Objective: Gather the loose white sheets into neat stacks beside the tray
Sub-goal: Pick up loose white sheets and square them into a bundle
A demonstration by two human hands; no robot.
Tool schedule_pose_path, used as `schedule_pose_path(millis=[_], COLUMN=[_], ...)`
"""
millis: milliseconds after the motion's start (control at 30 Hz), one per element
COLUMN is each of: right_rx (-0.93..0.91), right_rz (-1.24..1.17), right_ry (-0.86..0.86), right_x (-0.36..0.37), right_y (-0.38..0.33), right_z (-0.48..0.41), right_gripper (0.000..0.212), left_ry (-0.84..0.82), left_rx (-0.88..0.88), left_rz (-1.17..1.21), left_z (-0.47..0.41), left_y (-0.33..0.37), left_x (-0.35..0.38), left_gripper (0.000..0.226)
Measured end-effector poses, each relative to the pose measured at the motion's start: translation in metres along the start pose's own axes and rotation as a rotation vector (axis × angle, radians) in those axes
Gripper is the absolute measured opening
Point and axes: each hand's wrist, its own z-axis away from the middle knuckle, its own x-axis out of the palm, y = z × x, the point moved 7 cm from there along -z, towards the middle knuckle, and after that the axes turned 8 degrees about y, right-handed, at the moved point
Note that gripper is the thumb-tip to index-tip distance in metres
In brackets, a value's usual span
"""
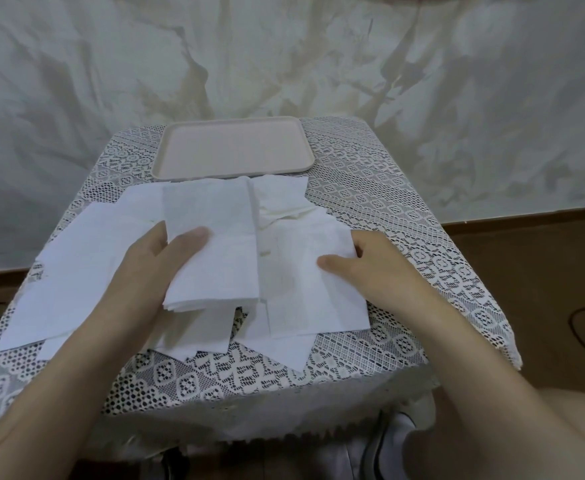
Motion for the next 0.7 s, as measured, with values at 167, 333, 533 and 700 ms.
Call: schedule_pose_path(millis=[167, 333, 533, 700], right_rx=[-0.002, 0.043, 0.04, 0.054], right_rz=[-0.087, -0.068, -0.152, -0.101], right_ry=[0.126, 0.007, 0.061, 0.04], right_x=[-0.023, -0.012, -0.021, -0.013], right_y=[0.0, 0.003, -0.001, -0.001], right_z=[-0.007, -0.008, -0.014, -0.017], right_gripper=[0.011, 0.012, 0.006, 0.008], left_ry=[0.01, 0.062, 0.082, 0.05], left_rx=[-0.001, -0.018, -0.059, -0.047], left_rz=[0.003, 0.023, 0.022, 0.034], left_z=[0.001, 0.001, -0.002, -0.003], left_y=[0.002, 0.002, -0.001, 0.0], left_x=[0.0, -0.004, -0.004, -0.004], left_gripper=[0.037, 0.051, 0.033, 0.028])
